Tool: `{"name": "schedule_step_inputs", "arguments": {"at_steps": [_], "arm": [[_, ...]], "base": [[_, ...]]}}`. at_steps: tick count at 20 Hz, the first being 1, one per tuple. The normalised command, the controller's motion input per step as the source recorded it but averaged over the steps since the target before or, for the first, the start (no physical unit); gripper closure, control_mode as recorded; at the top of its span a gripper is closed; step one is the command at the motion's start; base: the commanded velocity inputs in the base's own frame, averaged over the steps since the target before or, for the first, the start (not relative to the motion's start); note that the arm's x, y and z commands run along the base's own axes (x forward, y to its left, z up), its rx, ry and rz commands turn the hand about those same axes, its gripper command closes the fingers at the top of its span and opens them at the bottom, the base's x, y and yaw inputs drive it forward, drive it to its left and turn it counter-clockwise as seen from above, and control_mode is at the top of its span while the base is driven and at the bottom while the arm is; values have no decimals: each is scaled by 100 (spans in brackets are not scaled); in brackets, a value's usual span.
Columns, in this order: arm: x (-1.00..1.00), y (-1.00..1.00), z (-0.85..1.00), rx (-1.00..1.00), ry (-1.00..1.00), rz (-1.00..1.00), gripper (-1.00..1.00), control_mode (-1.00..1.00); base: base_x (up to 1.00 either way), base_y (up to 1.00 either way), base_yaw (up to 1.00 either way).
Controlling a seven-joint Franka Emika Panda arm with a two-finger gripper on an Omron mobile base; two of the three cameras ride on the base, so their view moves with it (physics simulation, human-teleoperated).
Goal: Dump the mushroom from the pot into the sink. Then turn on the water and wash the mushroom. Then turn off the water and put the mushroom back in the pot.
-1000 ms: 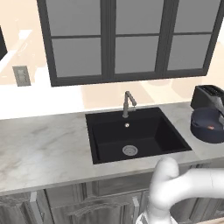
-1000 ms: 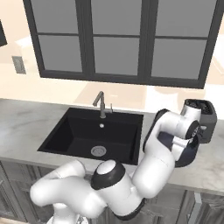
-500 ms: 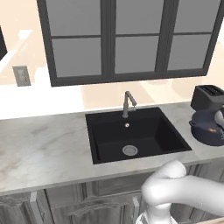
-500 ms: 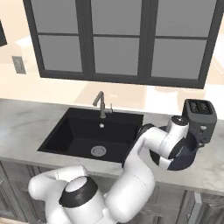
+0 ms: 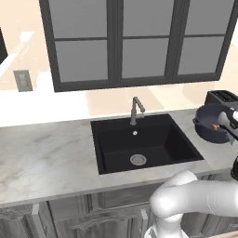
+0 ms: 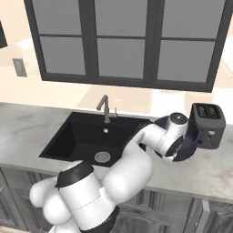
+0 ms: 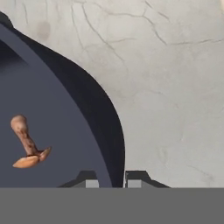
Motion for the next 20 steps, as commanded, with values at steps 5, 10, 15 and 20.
{"name": "schedule_step_inputs", "arguments": {"at_steps": [5, 10, 15, 20], "arm": [[42, 0, 56, 0, 0, 12, 100, -100], [6, 9, 60, -5, -2, 6, 100, -100], [2, 12, 51, -6, -6, 0, 100, -100], [42, 25, 15, -7, 0, 0, 100, -100]], "base": [[0, 0, 0], [0, 0, 0], [0, 0, 0], [0, 0, 0]]}}
